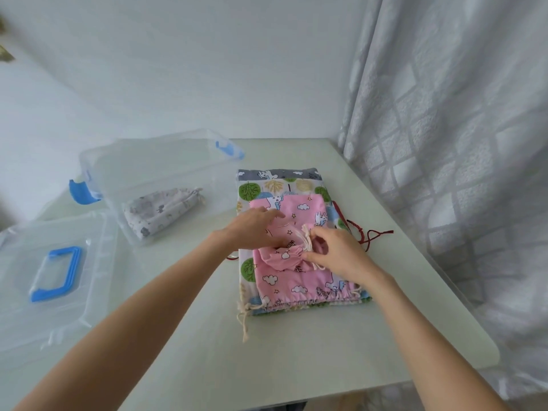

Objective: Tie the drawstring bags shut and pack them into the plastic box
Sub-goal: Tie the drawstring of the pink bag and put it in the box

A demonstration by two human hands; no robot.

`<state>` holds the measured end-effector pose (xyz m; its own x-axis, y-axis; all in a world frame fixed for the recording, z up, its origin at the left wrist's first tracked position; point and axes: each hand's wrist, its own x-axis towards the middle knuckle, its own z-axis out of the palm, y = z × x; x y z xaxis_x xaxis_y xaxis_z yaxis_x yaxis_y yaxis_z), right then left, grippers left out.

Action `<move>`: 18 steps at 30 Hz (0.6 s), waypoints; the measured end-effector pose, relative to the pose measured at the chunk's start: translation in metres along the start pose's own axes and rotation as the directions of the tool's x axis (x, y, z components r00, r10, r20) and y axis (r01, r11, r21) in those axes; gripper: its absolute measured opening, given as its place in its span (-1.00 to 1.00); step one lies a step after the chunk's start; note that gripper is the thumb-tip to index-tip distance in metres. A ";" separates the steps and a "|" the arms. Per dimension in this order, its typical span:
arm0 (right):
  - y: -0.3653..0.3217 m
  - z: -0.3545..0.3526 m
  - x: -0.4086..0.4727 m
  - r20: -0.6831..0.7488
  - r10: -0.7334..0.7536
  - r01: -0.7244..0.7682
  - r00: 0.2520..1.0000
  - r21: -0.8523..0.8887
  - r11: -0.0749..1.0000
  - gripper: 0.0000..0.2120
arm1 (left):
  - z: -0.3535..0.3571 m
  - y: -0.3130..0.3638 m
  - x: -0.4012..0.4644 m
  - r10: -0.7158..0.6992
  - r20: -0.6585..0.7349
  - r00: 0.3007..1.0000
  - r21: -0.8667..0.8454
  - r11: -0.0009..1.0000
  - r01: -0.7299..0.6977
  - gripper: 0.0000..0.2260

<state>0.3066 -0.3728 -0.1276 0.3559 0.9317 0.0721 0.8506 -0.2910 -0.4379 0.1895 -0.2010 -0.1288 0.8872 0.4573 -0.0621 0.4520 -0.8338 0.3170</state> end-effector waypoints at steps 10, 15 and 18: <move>-0.019 -0.029 0.014 -0.311 -0.104 0.181 0.945 0.229 0.956 -0.76 | -0.051 0.000 -0.042 0.064 -0.180 0.982 -0.559 0.814 -0.155 -0.62; -0.077 -0.053 0.079 -0.477 -0.253 0.435 0.842 0.321 0.841 -0.70 | -0.107 -0.031 -0.080 -0.040 -0.552 0.833 -0.527 0.791 -0.311 -0.63; -0.125 -0.053 0.140 -0.491 -0.332 0.498 0.806 0.259 0.828 -0.67 | -0.137 -0.068 -0.088 -0.117 -0.713 0.692 -0.347 0.916 -0.202 -0.72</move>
<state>0.2706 -0.2173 -0.0147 0.1947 0.7406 0.6431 0.7811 0.2795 -0.5584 0.0678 -0.1422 -0.0154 0.4942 0.6346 0.5942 0.2020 -0.7486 0.6315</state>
